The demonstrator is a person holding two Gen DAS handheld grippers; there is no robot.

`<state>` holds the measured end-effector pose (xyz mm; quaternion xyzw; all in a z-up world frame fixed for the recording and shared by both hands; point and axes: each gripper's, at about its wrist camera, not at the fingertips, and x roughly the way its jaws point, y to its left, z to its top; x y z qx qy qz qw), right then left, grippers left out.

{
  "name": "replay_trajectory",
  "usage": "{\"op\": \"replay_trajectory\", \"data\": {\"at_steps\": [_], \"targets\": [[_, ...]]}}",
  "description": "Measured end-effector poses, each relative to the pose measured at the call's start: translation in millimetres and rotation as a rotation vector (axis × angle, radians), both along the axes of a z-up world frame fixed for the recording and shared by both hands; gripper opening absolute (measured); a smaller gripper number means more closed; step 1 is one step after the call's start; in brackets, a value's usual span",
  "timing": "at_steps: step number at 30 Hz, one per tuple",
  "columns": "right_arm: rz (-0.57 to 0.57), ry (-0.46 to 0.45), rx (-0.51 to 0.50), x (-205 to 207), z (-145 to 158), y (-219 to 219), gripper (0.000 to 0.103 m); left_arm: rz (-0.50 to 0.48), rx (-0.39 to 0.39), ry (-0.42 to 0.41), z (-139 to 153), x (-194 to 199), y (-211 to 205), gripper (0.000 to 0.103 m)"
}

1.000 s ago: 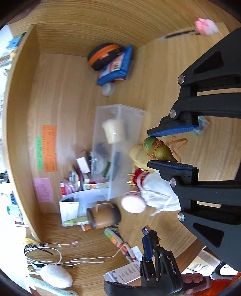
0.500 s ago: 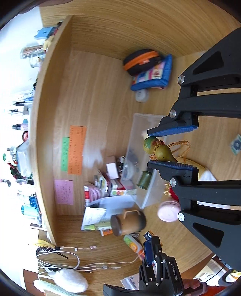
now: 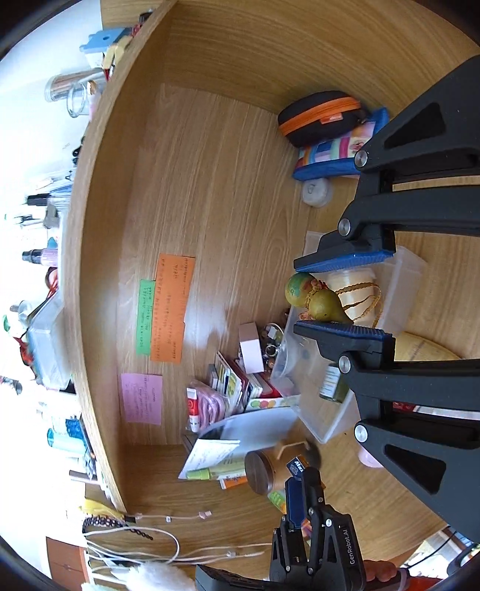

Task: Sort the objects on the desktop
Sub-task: 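Carry the Max box with the left tool while the right tool carries the charm to the bin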

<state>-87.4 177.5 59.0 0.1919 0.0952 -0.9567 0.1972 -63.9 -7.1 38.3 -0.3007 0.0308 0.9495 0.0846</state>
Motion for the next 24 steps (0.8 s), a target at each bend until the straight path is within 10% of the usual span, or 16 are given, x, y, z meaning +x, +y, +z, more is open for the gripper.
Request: {"op": "replay_trajectory", "data": {"at_steps": [24], "targets": [[0.024,-0.178,0.047,-61.1,-53.5,1.7,0.024,-0.086,-0.013,-0.117,-27.7,-88.3,38.4,0.026]]}}
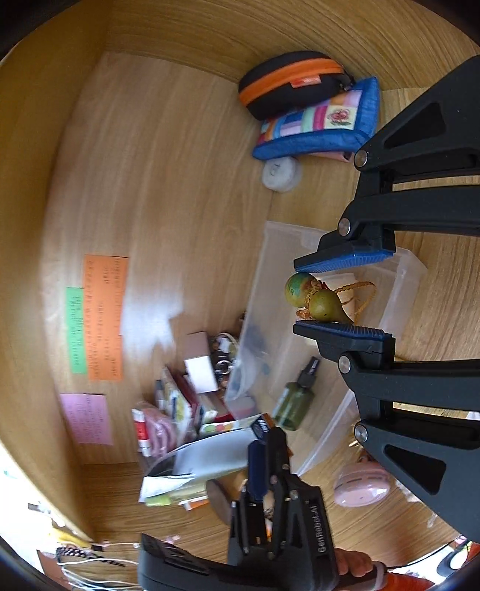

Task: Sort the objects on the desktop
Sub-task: 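Carry the Max box with the left tool while the right tool carries the charm to the bin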

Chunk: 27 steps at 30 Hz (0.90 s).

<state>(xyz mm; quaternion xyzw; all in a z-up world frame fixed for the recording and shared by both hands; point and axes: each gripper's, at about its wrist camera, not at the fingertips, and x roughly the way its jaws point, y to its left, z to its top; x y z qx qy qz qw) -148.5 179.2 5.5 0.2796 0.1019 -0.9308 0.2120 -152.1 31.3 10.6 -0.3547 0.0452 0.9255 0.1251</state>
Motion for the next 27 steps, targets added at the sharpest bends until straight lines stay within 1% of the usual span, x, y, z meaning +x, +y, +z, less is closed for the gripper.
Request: {"op": "replay_trajectory", "data": {"at_steps": [4,7,10,12,15,27], "targets": [[0.007,-0.032,0.020,-5.3,-10.2,-3.4,0.024,0.005,0.003,-0.030,-9.8,-8.0,-1.7,0.026],[0.012,-0.044,0.032,-8.1,-14.6,-4.9,0.024,0.010,0.001,-0.048,-16.1,-12.6,-3.2,0.026],[0.008,-0.051,0.032,-11.3,-18.1,-6.2,0.024,0.036,-0.009,-0.053,-21.5,-18.6,-7.9,0.026],[0.011,-0.064,0.034,-14.7,-20.9,-8.1,0.024,0.038,0.004,-0.075,-25.4,-23.0,-12.3,0.026],[0.017,-0.081,0.046,-19.0,-25.0,-11.9,0.024,0.044,-0.005,-0.091,-31.4,-25.5,-16.0,0.026],[0.022,-0.122,0.088,-31.8,-40.7,-20.6,0.024,0.065,-0.019,-0.131,-41.1,-30.5,-23.7,0.026]]}}
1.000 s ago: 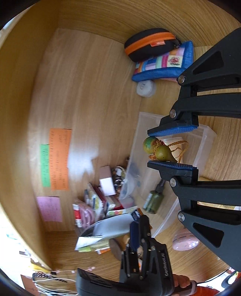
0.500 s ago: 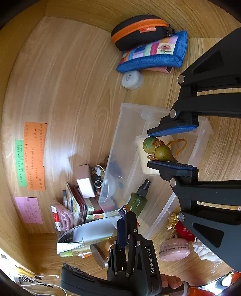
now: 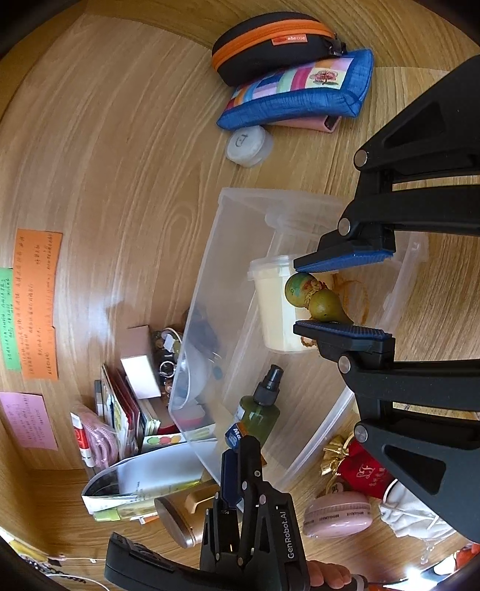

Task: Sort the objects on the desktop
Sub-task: 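Carry the Max box with the left tool while the right tool carries the charm to the bin, then open the right tool to drop the charm in the bin while the left tool releases the box there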

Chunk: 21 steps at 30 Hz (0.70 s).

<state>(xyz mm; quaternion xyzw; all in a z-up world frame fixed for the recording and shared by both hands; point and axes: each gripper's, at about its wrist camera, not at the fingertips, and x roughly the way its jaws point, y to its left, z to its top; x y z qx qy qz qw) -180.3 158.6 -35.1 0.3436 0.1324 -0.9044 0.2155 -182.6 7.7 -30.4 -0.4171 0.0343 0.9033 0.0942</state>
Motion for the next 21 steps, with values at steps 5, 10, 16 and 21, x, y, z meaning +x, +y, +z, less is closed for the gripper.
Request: {"op": "replay_trajectory", "data": {"at_steps": [5,10,16,21], "targets": [[0.008,0.005,0.021,0.0,-4.3,-3.4,0.024,0.003,0.022,-0.013,-3.4,-2.7,-3.4,0.026],[0.011,0.010,0.014,-1.6,-4.2,-1.3,0.025,0.001,0.028,-0.012,-4.1,-4.3,-3.4,0.026],[-0.016,0.029,0.007,-3.5,-4.4,4.2,0.047,-0.001,0.033,-0.018,-4.5,-5.2,-1.5,0.027],[-0.009,0.032,-0.016,-1.5,-1.7,6.4,0.058,0.001,0.031,-0.017,-3.9,-5.9,-1.6,0.030]]}}
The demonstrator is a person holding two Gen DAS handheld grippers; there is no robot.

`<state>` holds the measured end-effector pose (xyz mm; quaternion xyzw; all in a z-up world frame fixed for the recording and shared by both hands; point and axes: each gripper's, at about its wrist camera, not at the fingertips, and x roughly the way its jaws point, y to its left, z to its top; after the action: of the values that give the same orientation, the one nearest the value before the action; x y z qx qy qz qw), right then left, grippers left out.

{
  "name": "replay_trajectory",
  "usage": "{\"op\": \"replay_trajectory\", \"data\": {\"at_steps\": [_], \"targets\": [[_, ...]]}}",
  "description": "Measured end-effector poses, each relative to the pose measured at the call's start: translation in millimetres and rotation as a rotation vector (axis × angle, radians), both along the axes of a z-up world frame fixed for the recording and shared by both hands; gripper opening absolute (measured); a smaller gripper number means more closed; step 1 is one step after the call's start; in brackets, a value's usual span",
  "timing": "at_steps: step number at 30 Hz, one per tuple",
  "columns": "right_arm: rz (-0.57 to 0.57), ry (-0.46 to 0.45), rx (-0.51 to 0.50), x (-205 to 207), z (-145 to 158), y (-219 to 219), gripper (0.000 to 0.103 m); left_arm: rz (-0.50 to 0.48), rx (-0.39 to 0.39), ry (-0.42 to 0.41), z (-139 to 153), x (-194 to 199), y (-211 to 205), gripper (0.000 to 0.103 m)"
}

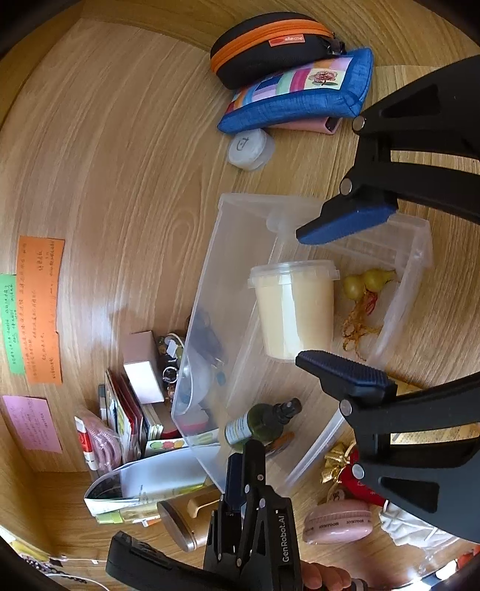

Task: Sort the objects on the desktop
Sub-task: 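Open the right tool to drop the charm in the bin while the left tool releases the box there, then move the right tool to the small green square packet while the left tool approaches the pink round container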

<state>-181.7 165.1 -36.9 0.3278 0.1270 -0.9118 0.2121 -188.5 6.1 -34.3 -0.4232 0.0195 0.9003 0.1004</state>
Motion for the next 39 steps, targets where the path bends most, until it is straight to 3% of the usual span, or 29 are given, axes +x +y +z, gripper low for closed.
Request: {"op": "replay_trajectory", "data": {"at_steps": [2,8,11,20,22,27,31,39], "targets": [[0.001,0.006,-0.005,1.4,1.1,0.0,0.067,0.006,-0.012,0.007,1.5,1.7,0.0,0.033],[0.000,0.040,-0.014,6.4,6.3,0.6,0.069,0.020,-0.034,0.028,8.3,11.0,-1.7,0.040],[0.008,0.036,-0.024,7.5,7.6,0.0,0.078,0.038,-0.042,0.055,15.3,19.6,-4.3,0.058],[0.025,0.082,-0.029,25.0,29.5,-3.2,0.081,0.091,-0.095,0.175,47.1,63.7,-10.4,0.080],[0.027,0.107,-0.017,33.5,35.1,-5.7,0.082,0.106,-0.101,0.208,54.1,76.6,-13.3,0.091],[0.009,0.183,0.006,62.0,48.4,-8.3,0.088,0.099,-0.077,0.245,65.3,97.7,-16.8,0.096],[-0.015,0.234,0.017,86.1,54.2,-6.5,0.100,0.086,-0.075,0.251,66.4,110.5,-17.9,0.096],[-0.077,0.266,-0.013,129.4,52.8,9.2,0.102,0.076,-0.054,0.244,60.3,140.0,-18.9,0.100]]}}
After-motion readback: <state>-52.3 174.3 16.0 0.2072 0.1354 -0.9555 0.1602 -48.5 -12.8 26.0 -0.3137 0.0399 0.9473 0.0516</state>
